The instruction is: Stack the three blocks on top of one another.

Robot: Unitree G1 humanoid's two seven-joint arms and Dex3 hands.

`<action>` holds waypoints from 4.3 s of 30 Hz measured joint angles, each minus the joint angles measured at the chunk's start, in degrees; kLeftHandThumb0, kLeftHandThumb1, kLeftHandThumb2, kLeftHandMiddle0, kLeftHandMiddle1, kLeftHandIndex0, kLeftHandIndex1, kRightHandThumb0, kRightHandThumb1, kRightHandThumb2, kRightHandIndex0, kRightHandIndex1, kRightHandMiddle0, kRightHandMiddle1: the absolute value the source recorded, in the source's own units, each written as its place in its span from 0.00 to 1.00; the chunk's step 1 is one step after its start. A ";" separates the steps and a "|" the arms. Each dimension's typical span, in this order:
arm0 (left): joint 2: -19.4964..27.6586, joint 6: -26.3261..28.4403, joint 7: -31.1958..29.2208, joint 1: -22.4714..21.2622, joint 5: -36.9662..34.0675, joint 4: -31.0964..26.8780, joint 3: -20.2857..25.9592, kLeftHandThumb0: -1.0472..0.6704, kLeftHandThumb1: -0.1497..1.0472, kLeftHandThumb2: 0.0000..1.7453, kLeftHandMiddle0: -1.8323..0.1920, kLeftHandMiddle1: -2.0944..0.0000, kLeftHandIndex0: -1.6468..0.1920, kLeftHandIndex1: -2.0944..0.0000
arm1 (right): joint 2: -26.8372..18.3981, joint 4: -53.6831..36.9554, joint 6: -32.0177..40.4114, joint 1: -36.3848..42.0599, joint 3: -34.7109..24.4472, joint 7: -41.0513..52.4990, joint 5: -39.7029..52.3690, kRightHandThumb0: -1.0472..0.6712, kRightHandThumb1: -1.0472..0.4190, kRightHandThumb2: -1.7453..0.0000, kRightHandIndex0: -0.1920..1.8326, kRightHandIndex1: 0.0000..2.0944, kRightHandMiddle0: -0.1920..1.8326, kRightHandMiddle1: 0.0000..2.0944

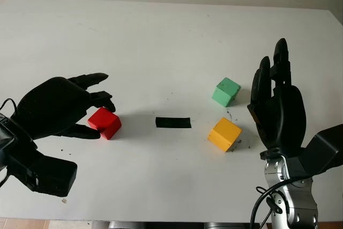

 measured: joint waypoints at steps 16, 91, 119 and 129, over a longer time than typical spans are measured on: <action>-6.07 6.05 -17.23 -21.51 -23.74 2.55 -7.69 0.31 0.94 0.03 0.73 0.97 0.65 0.36 | 0.07 0.00 0.75 -0.60 0.77 -0.45 -0.90 0.28 0.00 0.65 0.00 0.00 0.00 0.00; -28.52 26.31 -5.16 -15.17 -6.79 2.91 -20.30 0.38 0.97 0.03 0.82 0.98 0.75 0.24 | 1.25 -2.16 2.74 0.87 1.37 -1.83 -1.80 0.28 0.00 0.68 0.00 0.00 0.00 0.00; -28.29 33.91 -9.74 -14.93 -7.76 -0.62 -20.37 0.20 0.99 0.03 1.00 1.00 1.00 1.00 | 1.25 -2.21 2.95 1.21 1.25 -1.68 -1.47 0.28 0.00 0.69 0.00 0.00 0.00 0.00; -28.53 37.38 -15.34 -10.88 -34.50 -11.52 -5.18 0.12 1.00 0.04 1.00 1.00 1.00 1.00 | -0.89 -2.21 2.69 -0.04 -0.49 -0.69 -2.47 0.27 0.00 0.69 0.00 0.00 0.00 0.00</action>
